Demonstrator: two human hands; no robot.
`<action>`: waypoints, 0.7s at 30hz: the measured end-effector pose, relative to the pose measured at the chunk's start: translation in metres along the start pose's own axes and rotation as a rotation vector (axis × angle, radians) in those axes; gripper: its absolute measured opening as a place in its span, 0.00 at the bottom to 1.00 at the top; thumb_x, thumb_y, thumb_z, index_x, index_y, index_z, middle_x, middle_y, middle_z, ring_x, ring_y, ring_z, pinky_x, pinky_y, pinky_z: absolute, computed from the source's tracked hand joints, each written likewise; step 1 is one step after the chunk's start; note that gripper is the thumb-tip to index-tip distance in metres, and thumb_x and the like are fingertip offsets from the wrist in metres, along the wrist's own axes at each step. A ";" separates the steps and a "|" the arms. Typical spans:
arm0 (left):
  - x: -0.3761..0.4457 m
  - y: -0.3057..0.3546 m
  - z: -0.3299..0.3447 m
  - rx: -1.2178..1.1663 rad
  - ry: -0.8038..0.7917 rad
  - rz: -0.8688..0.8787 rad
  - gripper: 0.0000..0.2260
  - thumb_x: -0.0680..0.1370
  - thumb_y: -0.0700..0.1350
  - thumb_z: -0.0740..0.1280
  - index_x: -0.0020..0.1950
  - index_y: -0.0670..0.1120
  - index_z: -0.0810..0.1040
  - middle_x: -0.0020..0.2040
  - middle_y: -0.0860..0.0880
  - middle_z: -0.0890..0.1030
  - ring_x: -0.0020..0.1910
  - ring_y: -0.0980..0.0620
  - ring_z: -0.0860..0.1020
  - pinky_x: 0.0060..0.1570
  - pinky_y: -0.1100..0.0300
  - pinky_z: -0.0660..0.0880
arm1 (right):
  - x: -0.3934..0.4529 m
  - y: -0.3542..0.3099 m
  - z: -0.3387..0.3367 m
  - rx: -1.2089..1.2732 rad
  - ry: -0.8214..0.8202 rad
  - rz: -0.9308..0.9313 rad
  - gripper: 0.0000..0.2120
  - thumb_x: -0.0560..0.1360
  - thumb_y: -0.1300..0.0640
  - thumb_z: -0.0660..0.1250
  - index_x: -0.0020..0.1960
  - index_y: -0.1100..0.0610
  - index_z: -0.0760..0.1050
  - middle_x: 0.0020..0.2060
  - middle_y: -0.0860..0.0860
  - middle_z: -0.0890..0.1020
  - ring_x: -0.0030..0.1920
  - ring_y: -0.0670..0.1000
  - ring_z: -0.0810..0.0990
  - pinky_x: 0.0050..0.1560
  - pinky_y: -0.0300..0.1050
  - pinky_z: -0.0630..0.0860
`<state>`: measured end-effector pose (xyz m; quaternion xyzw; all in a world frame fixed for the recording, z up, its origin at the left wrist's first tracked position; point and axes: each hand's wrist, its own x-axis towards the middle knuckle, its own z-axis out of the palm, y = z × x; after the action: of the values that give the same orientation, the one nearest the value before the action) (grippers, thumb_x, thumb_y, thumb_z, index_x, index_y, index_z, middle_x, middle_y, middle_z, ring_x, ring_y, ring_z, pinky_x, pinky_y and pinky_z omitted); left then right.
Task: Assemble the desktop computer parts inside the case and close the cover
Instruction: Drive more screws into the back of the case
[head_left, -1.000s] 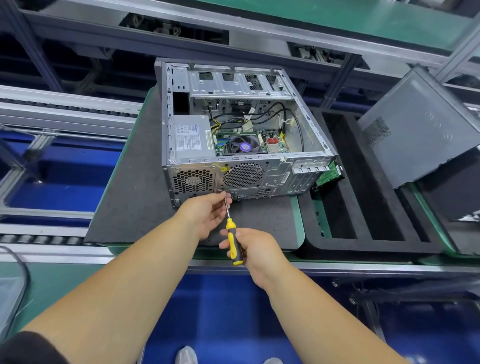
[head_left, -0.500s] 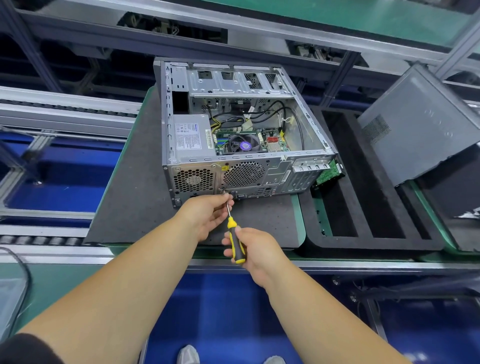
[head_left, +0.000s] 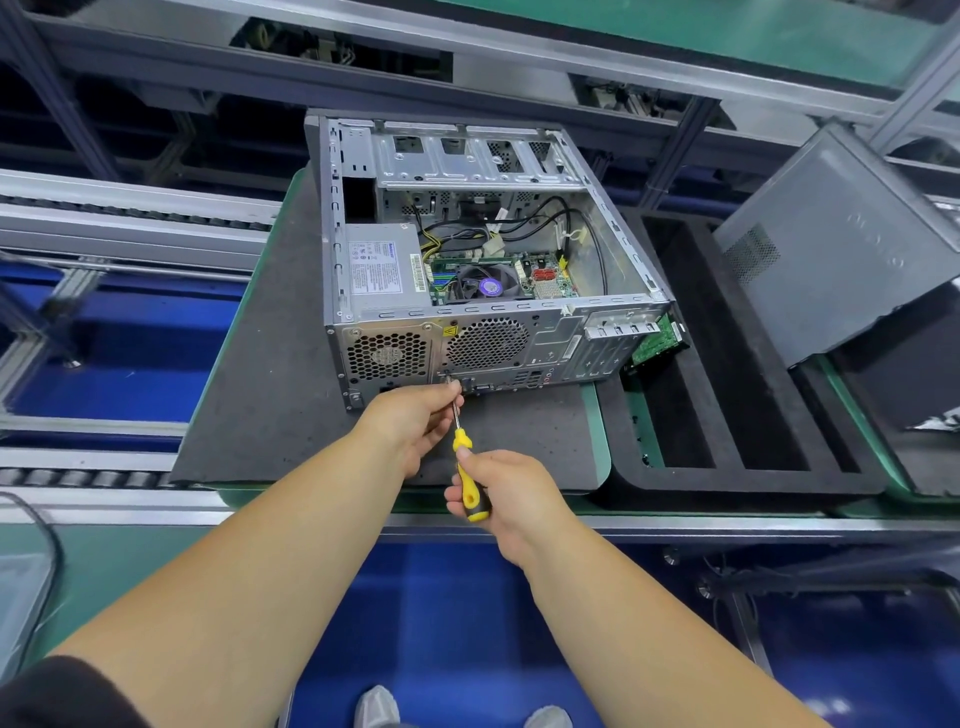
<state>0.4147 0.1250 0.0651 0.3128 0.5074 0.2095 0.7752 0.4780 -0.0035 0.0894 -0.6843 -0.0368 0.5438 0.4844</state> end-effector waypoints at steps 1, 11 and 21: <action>0.000 0.000 0.000 -0.001 -0.003 -0.001 0.02 0.76 0.42 0.72 0.44 0.44 0.81 0.34 0.51 0.84 0.33 0.59 0.80 0.31 0.68 0.76 | 0.000 -0.001 0.002 0.010 0.007 0.014 0.10 0.78 0.55 0.70 0.51 0.63 0.79 0.38 0.56 0.83 0.32 0.49 0.84 0.35 0.43 0.81; -0.001 -0.002 -0.001 -0.016 -0.075 0.011 0.04 0.78 0.42 0.68 0.50 0.44 0.82 0.40 0.51 0.85 0.40 0.58 0.82 0.37 0.66 0.77 | -0.007 -0.011 0.006 0.119 -0.026 0.140 0.20 0.85 0.51 0.55 0.45 0.61 0.80 0.28 0.51 0.75 0.28 0.46 0.70 0.28 0.37 0.67; 0.005 -0.003 0.001 -0.021 -0.030 0.015 0.02 0.76 0.41 0.72 0.44 0.43 0.82 0.34 0.50 0.84 0.32 0.60 0.80 0.29 0.70 0.74 | -0.002 0.010 0.009 -0.220 0.202 -0.223 0.09 0.80 0.53 0.66 0.47 0.58 0.79 0.32 0.51 0.79 0.24 0.41 0.76 0.27 0.35 0.75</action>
<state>0.4177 0.1264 0.0598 0.3116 0.4910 0.2161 0.7843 0.4658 -0.0044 0.0841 -0.7760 -0.1225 0.4080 0.4652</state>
